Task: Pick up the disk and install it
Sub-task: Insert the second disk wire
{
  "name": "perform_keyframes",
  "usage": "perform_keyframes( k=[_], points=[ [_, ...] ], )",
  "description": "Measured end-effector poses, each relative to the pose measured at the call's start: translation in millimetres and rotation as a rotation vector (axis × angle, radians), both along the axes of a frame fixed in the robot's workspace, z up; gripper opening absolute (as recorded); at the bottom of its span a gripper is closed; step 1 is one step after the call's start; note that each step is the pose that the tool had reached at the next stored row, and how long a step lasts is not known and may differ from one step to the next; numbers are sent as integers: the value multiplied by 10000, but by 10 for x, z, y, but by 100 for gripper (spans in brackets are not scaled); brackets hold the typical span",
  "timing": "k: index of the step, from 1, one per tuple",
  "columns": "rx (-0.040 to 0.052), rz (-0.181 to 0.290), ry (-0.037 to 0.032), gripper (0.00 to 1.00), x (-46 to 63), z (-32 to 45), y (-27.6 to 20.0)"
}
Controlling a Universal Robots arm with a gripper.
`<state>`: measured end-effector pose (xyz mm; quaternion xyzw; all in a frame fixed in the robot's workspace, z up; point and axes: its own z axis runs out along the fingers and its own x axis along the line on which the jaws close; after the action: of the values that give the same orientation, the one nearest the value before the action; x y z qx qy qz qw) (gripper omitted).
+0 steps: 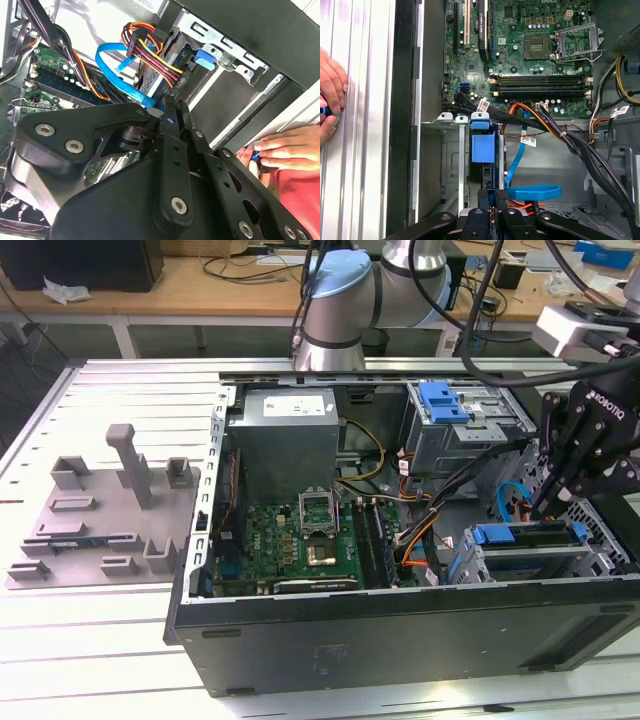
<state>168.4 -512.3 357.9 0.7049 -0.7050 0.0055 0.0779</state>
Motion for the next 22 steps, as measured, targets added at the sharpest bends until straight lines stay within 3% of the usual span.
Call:
perform_keyframes(
  k=[22],
  points=[
    [36,1,-1,16,10,-55,-6]
  ],
)
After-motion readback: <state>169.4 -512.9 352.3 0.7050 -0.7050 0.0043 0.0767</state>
